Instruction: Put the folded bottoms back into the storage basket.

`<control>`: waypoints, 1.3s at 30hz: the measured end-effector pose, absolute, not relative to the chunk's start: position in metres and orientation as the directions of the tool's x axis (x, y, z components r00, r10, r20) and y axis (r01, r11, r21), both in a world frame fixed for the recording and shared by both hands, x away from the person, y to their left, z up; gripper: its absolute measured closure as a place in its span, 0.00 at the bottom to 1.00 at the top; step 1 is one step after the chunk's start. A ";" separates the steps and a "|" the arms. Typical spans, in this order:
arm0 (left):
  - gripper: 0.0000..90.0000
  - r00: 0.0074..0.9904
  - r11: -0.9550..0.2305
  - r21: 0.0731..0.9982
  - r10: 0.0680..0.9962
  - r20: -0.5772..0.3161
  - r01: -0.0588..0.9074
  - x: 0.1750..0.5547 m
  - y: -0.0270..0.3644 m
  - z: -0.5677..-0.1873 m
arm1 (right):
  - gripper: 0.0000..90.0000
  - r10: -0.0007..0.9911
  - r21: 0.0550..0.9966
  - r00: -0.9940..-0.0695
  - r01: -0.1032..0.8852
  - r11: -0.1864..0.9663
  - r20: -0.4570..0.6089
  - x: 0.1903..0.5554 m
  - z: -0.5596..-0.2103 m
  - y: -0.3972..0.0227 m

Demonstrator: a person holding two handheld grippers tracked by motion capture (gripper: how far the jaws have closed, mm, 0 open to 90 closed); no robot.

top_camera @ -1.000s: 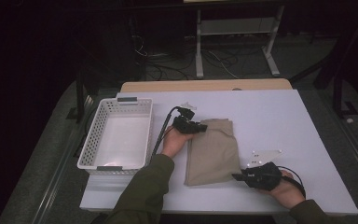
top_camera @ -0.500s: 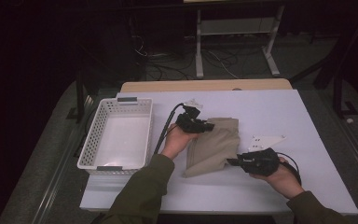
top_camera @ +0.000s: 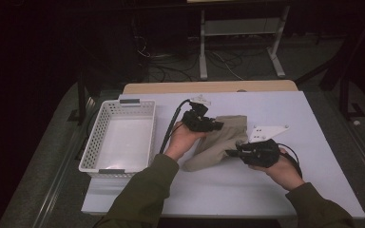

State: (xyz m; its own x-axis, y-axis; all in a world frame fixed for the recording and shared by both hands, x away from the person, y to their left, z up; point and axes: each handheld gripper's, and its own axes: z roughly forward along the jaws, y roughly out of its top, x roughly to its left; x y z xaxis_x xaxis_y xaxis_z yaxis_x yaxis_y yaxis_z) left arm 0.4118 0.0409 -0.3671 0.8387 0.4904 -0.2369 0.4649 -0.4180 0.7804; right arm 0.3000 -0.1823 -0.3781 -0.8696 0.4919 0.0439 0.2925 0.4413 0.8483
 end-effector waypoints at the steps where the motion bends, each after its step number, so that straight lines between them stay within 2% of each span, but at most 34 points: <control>1: 0.83 0.836 -0.415 0.781 0.495 -0.236 0.466 0.412 0.042 -0.364 | 0.90 0.491 0.851 -0.870 0.293 0.437 0.047 0.301 -0.376 -0.182; 20: 0.83 0.821 -0.381 0.809 0.534 -0.203 0.448 0.418 0.079 -0.303 | 0.90 0.444 0.887 -0.896 0.231 0.400 0.033 0.328 -0.327 -0.150; 39: 0.83 0.796 -0.328 0.837 0.575 -0.190 0.437 0.417 0.147 -0.283 | 0.90 0.368 0.897 -0.930 0.183 0.402 0.024 0.347 -0.303 -0.091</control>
